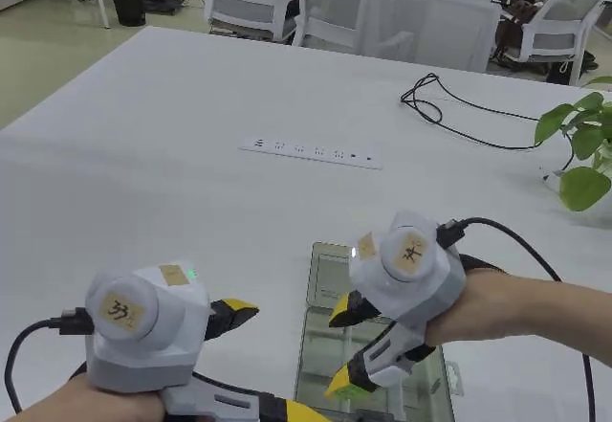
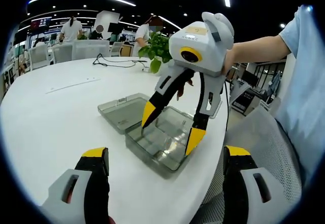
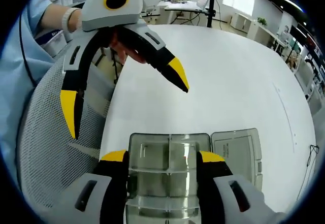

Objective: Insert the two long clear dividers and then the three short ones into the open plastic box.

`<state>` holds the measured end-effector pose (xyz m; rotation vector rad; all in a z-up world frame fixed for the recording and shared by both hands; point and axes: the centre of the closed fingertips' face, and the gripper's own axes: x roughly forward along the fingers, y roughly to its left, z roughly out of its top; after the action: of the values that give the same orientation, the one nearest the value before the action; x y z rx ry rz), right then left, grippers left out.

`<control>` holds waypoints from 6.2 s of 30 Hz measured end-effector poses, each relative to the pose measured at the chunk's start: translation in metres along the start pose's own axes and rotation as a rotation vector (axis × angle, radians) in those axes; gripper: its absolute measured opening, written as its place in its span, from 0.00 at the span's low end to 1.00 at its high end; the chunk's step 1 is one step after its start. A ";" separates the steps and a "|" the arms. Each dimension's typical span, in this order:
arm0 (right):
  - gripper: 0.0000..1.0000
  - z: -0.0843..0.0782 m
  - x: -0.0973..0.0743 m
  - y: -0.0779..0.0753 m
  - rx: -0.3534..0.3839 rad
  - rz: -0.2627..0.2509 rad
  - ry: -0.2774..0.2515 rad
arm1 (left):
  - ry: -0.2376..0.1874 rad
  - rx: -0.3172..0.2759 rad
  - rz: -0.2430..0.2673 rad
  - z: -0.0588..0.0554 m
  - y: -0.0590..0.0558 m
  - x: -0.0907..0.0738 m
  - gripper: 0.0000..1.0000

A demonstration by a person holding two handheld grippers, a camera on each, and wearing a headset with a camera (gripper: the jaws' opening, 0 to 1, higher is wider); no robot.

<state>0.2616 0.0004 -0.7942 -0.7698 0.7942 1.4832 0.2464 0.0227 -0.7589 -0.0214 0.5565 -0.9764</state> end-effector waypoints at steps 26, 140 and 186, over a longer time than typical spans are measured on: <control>1.00 -0.017 -0.027 -0.006 0.145 -0.105 -0.189 | 0.025 0.012 -0.016 0.001 -0.002 0.002 0.95; 0.33 -0.238 -0.083 -0.003 0.126 -0.127 0.350 | 0.018 0.065 0.053 0.002 0.012 -0.004 0.85; 0.32 -0.061 -0.113 -0.025 -0.152 -0.476 0.087 | -0.093 -0.119 0.050 0.032 0.005 0.018 0.76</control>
<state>0.2941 -0.1112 -0.7343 -1.0608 0.5165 1.0939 0.2725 0.0045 -0.7405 -0.1579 0.5270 -0.8884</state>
